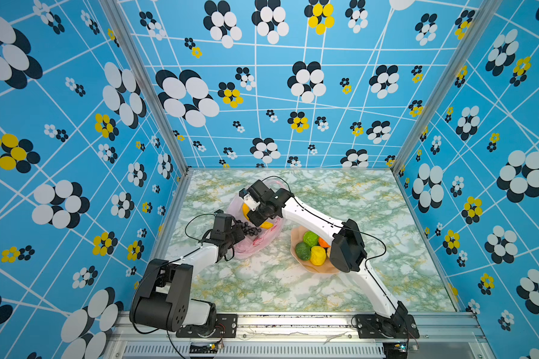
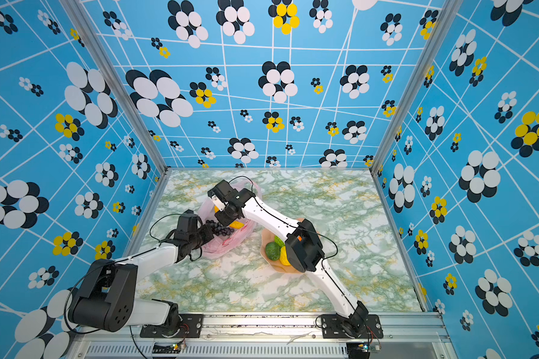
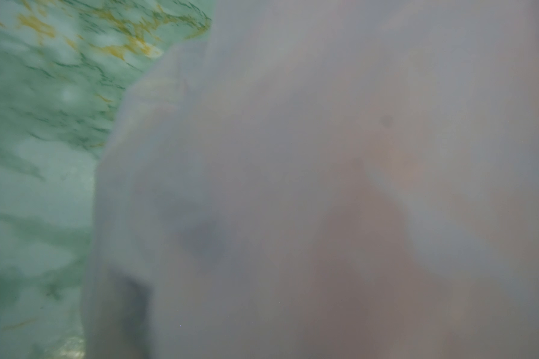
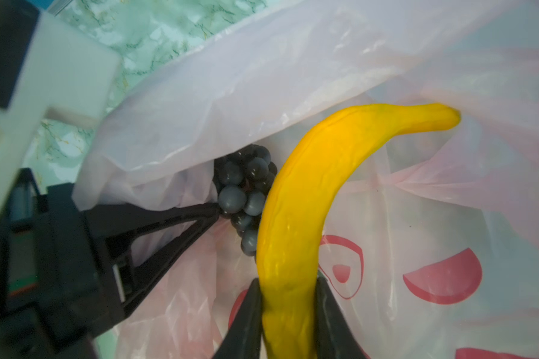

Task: Take the fake fruits out of the plastic bag
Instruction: 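Lift the banana out of the bag and carry it over the bowl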

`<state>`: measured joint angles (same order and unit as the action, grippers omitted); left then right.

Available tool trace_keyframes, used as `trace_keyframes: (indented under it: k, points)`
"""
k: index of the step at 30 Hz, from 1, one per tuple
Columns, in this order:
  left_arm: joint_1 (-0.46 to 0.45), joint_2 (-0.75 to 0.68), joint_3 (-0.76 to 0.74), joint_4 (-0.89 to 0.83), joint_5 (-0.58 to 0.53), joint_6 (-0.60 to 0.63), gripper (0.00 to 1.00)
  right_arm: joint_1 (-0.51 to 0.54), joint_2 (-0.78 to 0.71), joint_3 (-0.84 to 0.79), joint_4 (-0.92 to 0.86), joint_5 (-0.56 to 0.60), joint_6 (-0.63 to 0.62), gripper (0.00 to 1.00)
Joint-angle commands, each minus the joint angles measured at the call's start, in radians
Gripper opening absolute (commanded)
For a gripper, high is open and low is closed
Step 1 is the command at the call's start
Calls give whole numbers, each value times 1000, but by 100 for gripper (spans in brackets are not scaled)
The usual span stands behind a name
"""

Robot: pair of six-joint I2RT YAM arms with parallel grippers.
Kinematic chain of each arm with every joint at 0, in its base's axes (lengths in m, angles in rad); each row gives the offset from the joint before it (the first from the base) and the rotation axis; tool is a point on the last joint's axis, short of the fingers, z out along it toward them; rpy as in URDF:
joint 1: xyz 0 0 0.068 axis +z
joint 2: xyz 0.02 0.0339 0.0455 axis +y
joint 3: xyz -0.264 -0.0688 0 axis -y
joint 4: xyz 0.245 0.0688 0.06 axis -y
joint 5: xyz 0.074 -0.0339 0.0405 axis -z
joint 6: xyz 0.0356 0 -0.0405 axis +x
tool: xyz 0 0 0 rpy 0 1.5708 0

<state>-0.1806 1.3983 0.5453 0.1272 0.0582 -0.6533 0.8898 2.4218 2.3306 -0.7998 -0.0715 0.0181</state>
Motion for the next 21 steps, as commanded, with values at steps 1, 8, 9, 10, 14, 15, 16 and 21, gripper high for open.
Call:
trace_keyframes:
  k: [1, 8, 9, 10, 14, 15, 16, 21]
  points:
    - [11, 13, 20, -27, 13, 23, 0, 14, -75, -15, 33, -29, 19, 20]
    - [11, 19, 24, -28, 19, 25, 0, 20, -178, -126, 85, -39, 28, 20]
    - [11, 20, 26, -28, 20, 25, 0, 20, -192, -145, 95, -39, 30, 20]
    - [11, 21, 26, -29, 20, 25, 0, 20, -208, -167, 108, -40, 32, 20]
    - [11, 19, 26, -29, 20, 27, 0, 20, -271, -232, 127, -38, 35, 20]
    - [12, 20, 26, -29, 21, 28, 0, 20, -294, -258, 138, -34, 35, 20]
    - [11, 20, 27, -31, 20, 28, 0, 20, -324, -295, 150, -30, 36, 20]
    - [11, 18, 27, -33, 19, 29, 0, 19, -478, -473, 166, -8, 40, 20]
